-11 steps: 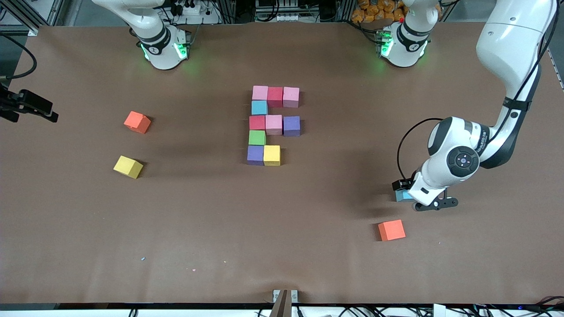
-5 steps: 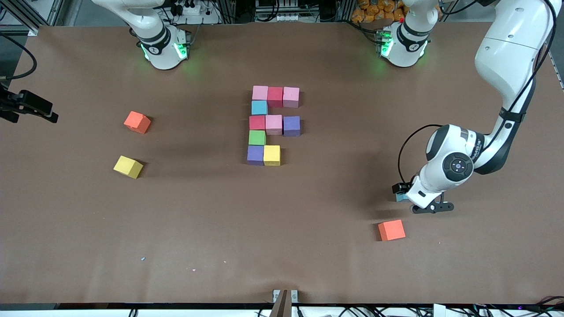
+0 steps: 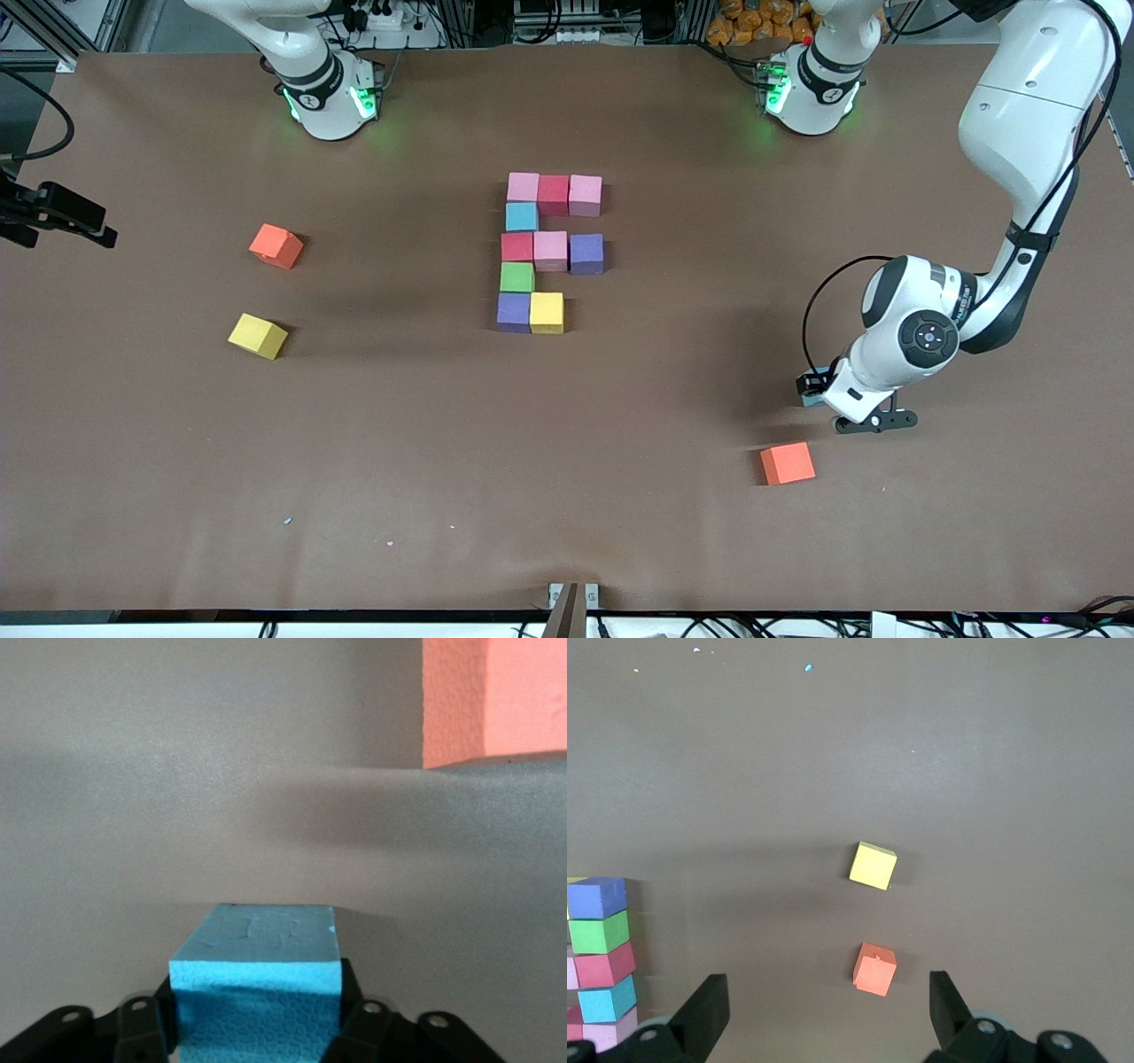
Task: Arrange 11 blocks into digit 3
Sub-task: 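Grasp the cyan cube with the left gripper and lift it, then carry the cyan cube to the cluster with the left gripper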
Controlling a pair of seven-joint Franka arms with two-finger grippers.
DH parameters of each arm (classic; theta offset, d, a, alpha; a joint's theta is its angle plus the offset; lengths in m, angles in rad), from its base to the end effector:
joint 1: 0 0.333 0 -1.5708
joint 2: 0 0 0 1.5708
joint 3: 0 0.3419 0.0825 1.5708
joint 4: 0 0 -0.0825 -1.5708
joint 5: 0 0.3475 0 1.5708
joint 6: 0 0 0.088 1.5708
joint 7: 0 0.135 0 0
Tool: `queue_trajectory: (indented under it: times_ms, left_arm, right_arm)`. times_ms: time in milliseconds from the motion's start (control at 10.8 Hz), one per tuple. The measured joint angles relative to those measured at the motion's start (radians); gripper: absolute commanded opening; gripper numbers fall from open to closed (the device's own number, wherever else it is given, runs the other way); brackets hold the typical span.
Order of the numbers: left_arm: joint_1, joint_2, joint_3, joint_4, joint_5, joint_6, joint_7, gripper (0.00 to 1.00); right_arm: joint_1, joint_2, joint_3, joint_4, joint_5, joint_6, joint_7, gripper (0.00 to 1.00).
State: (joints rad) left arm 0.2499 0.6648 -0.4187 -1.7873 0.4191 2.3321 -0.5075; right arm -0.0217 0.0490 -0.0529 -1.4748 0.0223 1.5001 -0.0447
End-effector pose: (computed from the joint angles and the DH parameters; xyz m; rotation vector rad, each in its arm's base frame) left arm 0.6361 -0.0691 0.2205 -3.0869 -0.1758 0.0358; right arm 0.5260 -0.0353 0.6322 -3.1200 0.0445 0.0350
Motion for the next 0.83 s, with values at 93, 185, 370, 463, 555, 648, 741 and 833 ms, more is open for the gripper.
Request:
queue_trajectory:
  times_ms: [93, 185, 370, 463, 555, 648, 741, 833]
  left_arm:
    - [-0.001, 0.0, -0.003, 0.001, 0.0, 0.0, -0.033, 0.23]
    - [-0.004, 0.0, -0.01, 0.001, 0.0, 0.001, -0.084, 0.16]
    - [-0.008, 0.0, -0.048, 0.005, -0.002, 0.0, -0.207, 0.1]
    - [-0.011, 0.0, -0.082, 0.005, -0.008, -0.001, -0.304, 0.1]
    - [-0.016, -0.001, -0.121, 0.005, -0.011, -0.001, -0.423, 0.1]
    - [-0.026, -0.001, -0.159, 0.006, -0.012, -0.002, -0.536, 0.1]
    - [-0.049, -0.001, -0.187, 0.006, -0.012, -0.002, -0.65, 0.1]
    - [-0.085, -0.002, -0.204, 0.008, -0.013, -0.002, -0.773, 0.1]
  right_arm:
    - [0.0, 0.002, 0.0, 0.0, 0.0, 0.008, 0.0, 1.0]
    - [0.002, 0.004, 0.0, 0.0, 0.0, 0.012, 0.0, 1.0]
    - [0.005, 0.008, 0.0, 0.0, 0.0, 0.016, 0.0, 1.0]
    - [0.006, 0.008, 0.0, 0.0, 0.0, 0.016, 0.0, 1.0]
    - [0.006, 0.008, 0.0, 0.0, 0.0, 0.016, 0.0, 1.0]
    - [0.006, 0.008, 0.0, 0.0, 0.0, 0.016, 0.0, 1.0]
    - [0.006, 0.008, 0.001, 0.0, 0.0, 0.016, 0.0, 1.0]
    - [0.006, 0.008, 0.001, 0.0, 0.0, 0.016, 0.0, 1.0]
